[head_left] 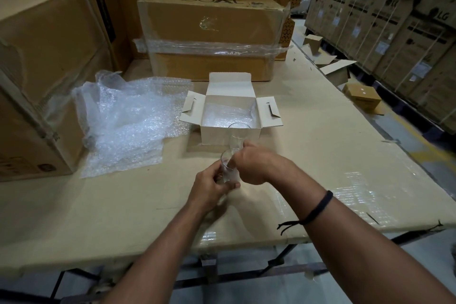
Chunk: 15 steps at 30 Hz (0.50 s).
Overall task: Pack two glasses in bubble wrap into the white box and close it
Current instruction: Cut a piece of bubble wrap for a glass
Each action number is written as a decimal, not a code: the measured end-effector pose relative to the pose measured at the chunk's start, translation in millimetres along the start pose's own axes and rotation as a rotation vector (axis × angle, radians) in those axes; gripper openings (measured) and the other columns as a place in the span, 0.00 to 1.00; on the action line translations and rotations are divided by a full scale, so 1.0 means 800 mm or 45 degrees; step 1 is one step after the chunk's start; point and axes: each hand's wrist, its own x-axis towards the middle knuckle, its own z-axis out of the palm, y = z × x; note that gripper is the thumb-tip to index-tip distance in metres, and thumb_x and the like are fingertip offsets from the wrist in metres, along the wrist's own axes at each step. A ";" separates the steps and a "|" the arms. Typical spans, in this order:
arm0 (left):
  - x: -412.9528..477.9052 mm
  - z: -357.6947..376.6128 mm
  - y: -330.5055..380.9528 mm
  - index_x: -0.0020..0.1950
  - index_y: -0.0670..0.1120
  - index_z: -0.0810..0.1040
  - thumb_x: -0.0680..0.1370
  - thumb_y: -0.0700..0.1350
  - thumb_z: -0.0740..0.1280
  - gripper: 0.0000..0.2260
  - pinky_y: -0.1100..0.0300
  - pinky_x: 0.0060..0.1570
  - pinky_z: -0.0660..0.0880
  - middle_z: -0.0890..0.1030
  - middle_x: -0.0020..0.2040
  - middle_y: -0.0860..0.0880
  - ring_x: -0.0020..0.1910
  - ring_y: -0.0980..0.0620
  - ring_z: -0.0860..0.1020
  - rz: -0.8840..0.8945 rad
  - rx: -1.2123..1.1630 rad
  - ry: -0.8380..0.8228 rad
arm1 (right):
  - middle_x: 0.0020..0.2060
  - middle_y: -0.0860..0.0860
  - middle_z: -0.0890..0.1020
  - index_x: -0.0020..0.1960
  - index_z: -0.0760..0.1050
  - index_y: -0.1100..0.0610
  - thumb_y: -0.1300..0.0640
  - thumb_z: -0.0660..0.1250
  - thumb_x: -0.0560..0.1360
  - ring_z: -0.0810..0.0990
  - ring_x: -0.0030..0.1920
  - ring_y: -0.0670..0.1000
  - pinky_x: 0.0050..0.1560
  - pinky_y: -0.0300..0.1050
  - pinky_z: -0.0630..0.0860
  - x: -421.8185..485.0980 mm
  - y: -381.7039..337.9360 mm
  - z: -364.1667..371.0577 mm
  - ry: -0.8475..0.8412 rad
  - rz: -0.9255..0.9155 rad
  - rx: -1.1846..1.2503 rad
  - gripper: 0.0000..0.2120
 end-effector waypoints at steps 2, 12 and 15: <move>-0.001 0.000 0.002 0.53 0.56 0.80 0.63 0.45 0.80 0.21 0.49 0.48 0.78 0.84 0.44 0.53 0.41 0.54 0.79 -0.001 -0.011 0.004 | 0.58 0.51 0.79 0.68 0.73 0.50 0.63 0.56 0.77 0.68 0.65 0.55 0.48 0.43 0.66 0.004 -0.002 -0.005 -0.048 0.021 0.006 0.22; 0.019 -0.042 0.001 0.45 0.57 0.81 0.61 0.43 0.81 0.18 0.52 0.49 0.80 0.84 0.43 0.56 0.46 0.54 0.82 -0.132 -0.070 0.360 | 0.54 0.51 0.80 0.55 0.79 0.55 0.61 0.64 0.74 0.75 0.57 0.54 0.57 0.43 0.69 0.005 0.015 0.098 0.871 0.681 1.046 0.11; 0.041 -0.057 -0.006 0.47 0.55 0.80 0.57 0.47 0.81 0.21 0.47 0.49 0.80 0.84 0.44 0.54 0.47 0.52 0.83 -0.159 -0.066 0.383 | 0.55 0.54 0.79 0.56 0.78 0.57 0.53 0.66 0.75 0.73 0.60 0.57 0.62 0.49 0.69 0.026 -0.010 0.140 0.697 0.745 0.971 0.13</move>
